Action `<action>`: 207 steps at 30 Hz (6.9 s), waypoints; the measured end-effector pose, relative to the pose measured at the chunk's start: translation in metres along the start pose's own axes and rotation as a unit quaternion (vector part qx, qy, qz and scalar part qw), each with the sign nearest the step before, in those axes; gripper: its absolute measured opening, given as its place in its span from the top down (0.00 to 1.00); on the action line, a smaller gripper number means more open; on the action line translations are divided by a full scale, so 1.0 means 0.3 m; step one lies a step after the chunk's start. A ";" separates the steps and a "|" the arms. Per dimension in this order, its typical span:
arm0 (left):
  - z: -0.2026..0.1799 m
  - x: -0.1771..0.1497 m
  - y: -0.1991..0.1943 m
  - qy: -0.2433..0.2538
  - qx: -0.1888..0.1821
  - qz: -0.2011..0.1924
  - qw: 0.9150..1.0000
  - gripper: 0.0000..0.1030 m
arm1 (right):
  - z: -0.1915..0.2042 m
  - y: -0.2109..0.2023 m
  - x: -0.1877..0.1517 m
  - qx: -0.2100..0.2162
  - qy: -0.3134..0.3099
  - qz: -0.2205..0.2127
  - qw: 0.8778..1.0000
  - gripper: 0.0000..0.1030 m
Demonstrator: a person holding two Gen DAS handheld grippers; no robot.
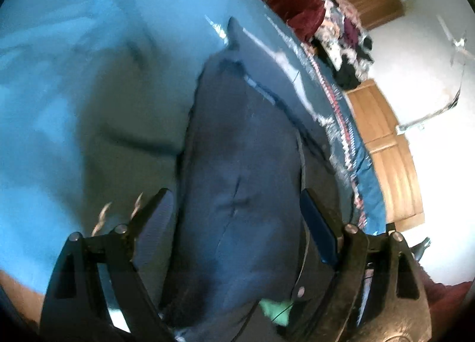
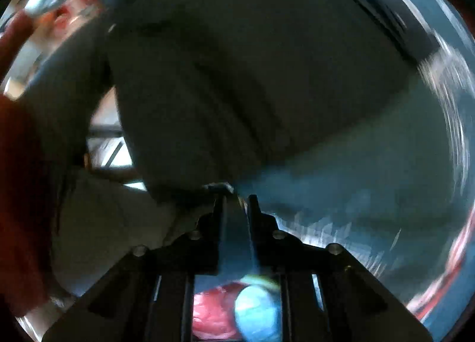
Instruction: Fold large clothes
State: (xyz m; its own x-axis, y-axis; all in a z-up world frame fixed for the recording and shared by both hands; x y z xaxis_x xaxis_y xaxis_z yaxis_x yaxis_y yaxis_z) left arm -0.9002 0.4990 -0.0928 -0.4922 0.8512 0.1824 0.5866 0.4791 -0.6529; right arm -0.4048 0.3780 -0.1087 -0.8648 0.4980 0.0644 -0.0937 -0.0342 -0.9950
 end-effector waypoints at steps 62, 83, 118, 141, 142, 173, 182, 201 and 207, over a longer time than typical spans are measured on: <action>-0.136 -0.103 0.282 0.151 0.268 -0.098 0.946 0.00 | -0.106 -0.210 0.149 -0.229 0.446 -0.257 0.826 0.32; -0.454 0.059 0.513 0.204 0.241 -0.097 0.944 0.00 | -0.464 -0.045 0.496 -0.142 0.455 -0.268 0.837 0.29; -0.367 0.010 0.632 0.279 0.277 -0.116 0.912 0.00 | -0.432 0.105 0.545 -0.191 0.359 -0.294 0.865 0.00; -0.254 0.097 0.051 0.141 0.154 -0.134 0.969 0.01 | -0.238 -0.159 0.233 -0.005 0.360 -0.302 0.882 0.13; -0.200 0.103 -0.021 0.115 0.143 -0.144 0.972 0.01 | -0.212 -0.152 0.163 0.004 0.371 -0.293 0.881 0.13; 0.130 -0.190 -0.048 0.115 0.144 0.027 0.983 0.14 | 0.042 0.264 0.130 0.131 0.376 -0.183 0.899 0.34; 0.107 -0.194 -0.013 0.115 0.101 0.053 0.987 0.80 | 0.063 0.270 0.122 0.134 0.376 -0.177 0.899 0.42; -0.323 0.040 -0.282 0.039 -0.144 -0.034 0.988 0.90 | -0.034 -0.396 0.114 0.167 0.375 -0.430 0.804 0.90; -0.518 0.395 -0.158 0.046 -0.155 -0.069 0.984 0.89 | -0.471 -0.560 0.271 0.129 0.365 -0.469 0.794 0.89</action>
State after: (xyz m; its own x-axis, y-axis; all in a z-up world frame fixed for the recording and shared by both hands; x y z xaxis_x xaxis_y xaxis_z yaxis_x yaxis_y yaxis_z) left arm -0.8863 0.6104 0.0739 -0.5285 0.7828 0.3287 0.6938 0.6213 -0.3642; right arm -0.3897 0.5466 0.0528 0.1525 0.7755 0.6127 -0.7062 0.5192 -0.4814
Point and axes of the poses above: each gripper's, at about its wrist camera, not at the fingertips, and y roughly the way its jaws point, z to its left, x to its top, the point moved 8 cm from there along y, roughly the way its jaws point, and after that the axes turned 12 degrees about -y, right-handed, at the moved point
